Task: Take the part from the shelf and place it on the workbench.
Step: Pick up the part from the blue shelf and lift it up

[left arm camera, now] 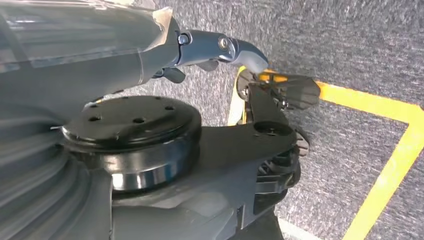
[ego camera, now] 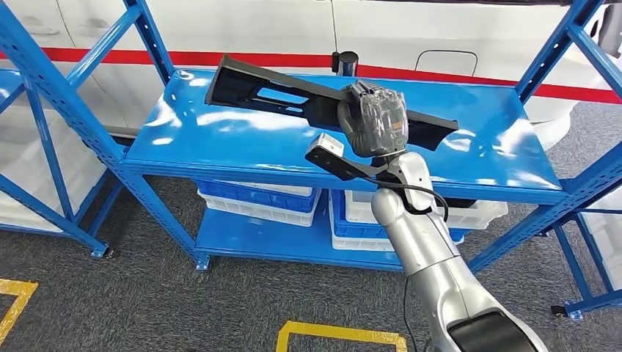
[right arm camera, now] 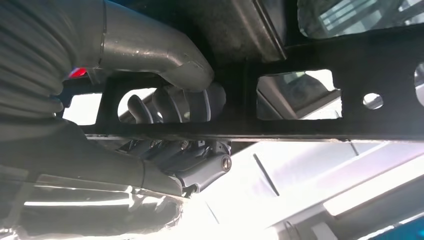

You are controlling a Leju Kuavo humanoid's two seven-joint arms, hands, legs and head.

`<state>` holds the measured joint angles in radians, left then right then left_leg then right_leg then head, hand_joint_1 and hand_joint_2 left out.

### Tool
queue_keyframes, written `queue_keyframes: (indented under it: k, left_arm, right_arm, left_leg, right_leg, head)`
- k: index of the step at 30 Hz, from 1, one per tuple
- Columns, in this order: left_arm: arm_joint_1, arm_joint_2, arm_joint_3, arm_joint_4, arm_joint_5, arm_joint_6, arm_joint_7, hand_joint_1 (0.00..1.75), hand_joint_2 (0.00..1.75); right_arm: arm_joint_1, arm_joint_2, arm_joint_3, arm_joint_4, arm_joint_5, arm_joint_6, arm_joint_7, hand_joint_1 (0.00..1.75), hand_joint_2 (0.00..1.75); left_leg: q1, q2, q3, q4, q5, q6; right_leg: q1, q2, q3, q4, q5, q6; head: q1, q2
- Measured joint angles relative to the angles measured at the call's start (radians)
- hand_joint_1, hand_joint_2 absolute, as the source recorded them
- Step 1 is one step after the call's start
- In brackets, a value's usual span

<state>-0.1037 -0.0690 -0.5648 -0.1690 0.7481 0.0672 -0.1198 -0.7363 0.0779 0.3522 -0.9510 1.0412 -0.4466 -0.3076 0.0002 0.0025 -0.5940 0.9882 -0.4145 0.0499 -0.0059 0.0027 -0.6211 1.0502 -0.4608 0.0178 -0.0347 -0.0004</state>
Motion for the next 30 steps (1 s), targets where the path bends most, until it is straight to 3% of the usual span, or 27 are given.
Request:
queue_keyframes:
  k: [3, 4, 5, 6, 8, 10, 13, 14, 16, 18, 19, 20, 21, 24, 25, 28, 30]
  left_arm:
    - [0.002, -0.001, 0.0, 0.0, 0.0, -0.001, 0.0, 0.0, 1.75]
    - [0.003, -0.001, 0.0, 0.0, 0.0, -0.001, 0.001, 0.0, 1.75]
    - [0.004, -0.001, -0.001, 0.0, 0.0, -0.002, 0.001, 0.0, 1.75]
    - [0.004, -0.001, -0.001, 0.0, -0.001, -0.002, 0.001, 0.0, 1.75]
    - [0.004, -0.002, -0.002, 0.0, -0.004, -0.002, 0.002, 0.0, 1.75]
    - [0.003, -0.001, -0.004, 0.0, -0.005, -0.002, 0.003, 0.0, 1.75]
    - [0.004, 0.001, -0.007, 0.0, -0.006, -0.006, 0.007, 0.0, 1.75]
    - [0.005, 0.002, -0.008, 0.001, -0.006, -0.008, 0.009, 0.0, 1.75]
    - [0.003, 0.005, -0.01, 0.001, -0.008, -0.012, 0.012, 0.0, 1.75]
    - [0.002, 0.006, -0.014, 0.001, -0.009, -0.014, 0.014, 0.0, 1.75]
    - [0.002, 0.007, -0.016, 0.001, -0.01, -0.015, 0.014, 0.0, 1.75]
    - [0.001, 0.008, -0.017, 0.001, -0.01, -0.015, 0.015, 0.0, 1.75]
    - [0.001, 0.009, -0.018, 0.001, -0.011, -0.015, 0.015, 0.0, 1.75]
    - [-0.004, 0.011, -0.018, 0.001, -0.011, -0.015, 0.015, 0.0, 1.75]
    - [-0.006, 0.012, -0.018, 0.001, -0.012, -0.015, 0.015, 0.0, 1.75]
    - [-0.01, 0.013, -0.019, 0.001, -0.014, -0.016, 0.016, 0.0, 1.75]
    - [-0.013, 0.014, -0.022, 0.001, -0.016, -0.017, 0.017, 0.0, 1.75]
  right_arm:
    - [0.007, -0.009, 0.002, -0.003, -0.004, 0.001, -0.001, 1.75, 1.75]
    - [0.012, -0.011, 0.003, -0.003, -0.005, 0.001, -0.001, 1.75, 1.75]
    - [0.015, -0.013, 0.003, -0.003, -0.005, 0.001, -0.001, 1.75, 1.75]
    - [0.017, -0.015, 0.004, -0.004, -0.006, 0.001, -0.001, 1.75, 1.75]
    - [0.015, -0.016, 0.004, -0.005, -0.007, 0.001, -0.001, 1.75, 1.75]
    - [0.014, -0.016, 0.005, -0.008, -0.009, -0.001, -0.001, 1.75, 1.75]
    - [0.018, -0.019, 0.006, -0.014, -0.016, -0.002, -0.001, 1.75, 1.75]
    - [0.018, -0.019, 0.006, -0.016, -0.018, -0.002, -0.001, 1.75, 1.75]
    - [0.019, -0.02, 0.007, -0.02, -0.021, -0.002, -0.001, 1.75, 1.75]
    - [0.02, -0.02, 0.007, -0.023, -0.024, -0.002, -0.001, 1.75, 1.75]
    - [0.021, -0.021, 0.007, -0.023, -0.026, -0.002, -0.001, 1.75, 1.75]
    - [0.023, -0.021, 0.007, -0.023, -0.027, -0.003, -0.001, 1.75, 1.75]
    - [0.024, -0.022, 0.007, -0.023, -0.027, -0.003, -0.001, 1.75, 1.75]
    - [0.024, -0.024, 0.007, -0.029, -0.028, -0.003, -0.001, 1.75, 1.75]
    - [0.024, -0.024, 0.007, -0.032, -0.029, -0.004, -0.001, 1.75, 1.75]
    - [0.024, -0.026, 0.007, -0.035, -0.029, -0.007, -0.001, 1.75, 1.75]
    - [0.024, -0.029, 0.007, -0.036, -0.029, -0.008, 0.0, 1.75, 1.75]
  left_leg:
    - [0.001, 0.001, -0.007, -0.006, 0.011, 0.008]
    - [0.001, 0.001, -0.01, -0.006, 0.013, 0.008]
    - [0.001, 0.0, -0.014, -0.005, 0.015, 0.007]
    - [0.001, 0.0, -0.016, -0.004, 0.017, 0.005]
    - [0.0, -0.001, -0.023, 0.005, 0.019, 0.0]
    - [-0.003, -0.002, -0.032, 0.016, 0.02, -0.009]
    - [-0.002, -0.004, -0.043, 0.021, 0.026, -0.026]
    - [0.0, -0.004, -0.048, 0.03, 0.016, -0.032]
    - [0.005, -0.005, -0.078, 0.104, -0.046, -0.044]
    - [0.009, -0.005, -0.124, 0.237, -0.128, -0.055]
    - [0.011, -0.005, -0.137, 0.288, -0.152, -0.058]
    - [0.011, -0.005, -0.134, 0.305, -0.157, -0.058]
    - [0.012, -0.005, -0.11, 0.281, -0.145, -0.057]
    - [0.009, -0.006, 0.024, 0.079, -0.086, -0.044]
    - [0.006, -0.007, 0.049, 0.038, -0.077, -0.039]
    - [-0.003, -0.007, 0.052, 0.017, -0.063, -0.02]
    - [-0.001, -0.003, 0.043, 0.005, -0.041, -0.004]
  right_leg:
    - [-0.002, -0.001, -0.079, 0.186, -0.088, -0.005]
    - [-0.003, -0.001, -0.095, 0.229, -0.103, -0.001]
    - [-0.005, -0.001, -0.092, 0.234, -0.102, 0.006]
    - [-0.007, -0.001, -0.069, 0.198, -0.086, 0.014]
    - [-0.011, -0.002, 0.01, 0.056, -0.04, 0.028]
    - [-0.01, 0.0, 0.057, -0.035, -0.012, 0.022]
    - [-0.011, 0.001, 0.055, -0.042, 0.0, 0.0]
    - [-0.014, 0.001, 0.052, -0.042, 0.006, -0.008]
    - [-0.02, -0.001, 0.043, -0.044, 0.017, -0.024]
    - [-0.018, -0.002, 0.029, -0.043, 0.026, -0.03]
    - [-0.017, -0.002, 0.022, -0.043, 0.031, -0.03]
    - [-0.016, -0.002, 0.016, -0.042, 0.036, -0.029]
    - [-0.016, -0.002, 0.01, -0.042, 0.041, -0.028]
    - [-0.014, -0.002, 0.001, -0.042, 0.054, -0.017]
    - [-0.013, -0.002, -0.001, -0.042, 0.058, -0.011]
    - [-0.011, -0.003, -0.005, -0.047, 0.073, 0.01]
    - [-0.009, -0.003, -0.022, -0.025, 0.052, 0.015]
  head:
    - [0.004, 0.0]
    - [0.005, 0.0]
    - [0.005, 0.0]
    - [0.006, 0.0]
    - [0.006, 0.0]
    - [0.006, 0.0]
    - [0.006, 0.0]
    - [0.005, 0.0]
    - [0.001, 0.0]
    - [-0.002, 0.0]
    - [-0.002, 0.0]
    - [-0.002, 0.0]
    - [-0.002, 0.0]
    - [-0.002, 0.0]
    - [-0.001, 0.0]
    - [-0.001, 0.0]
    - [0.0, 0.0]
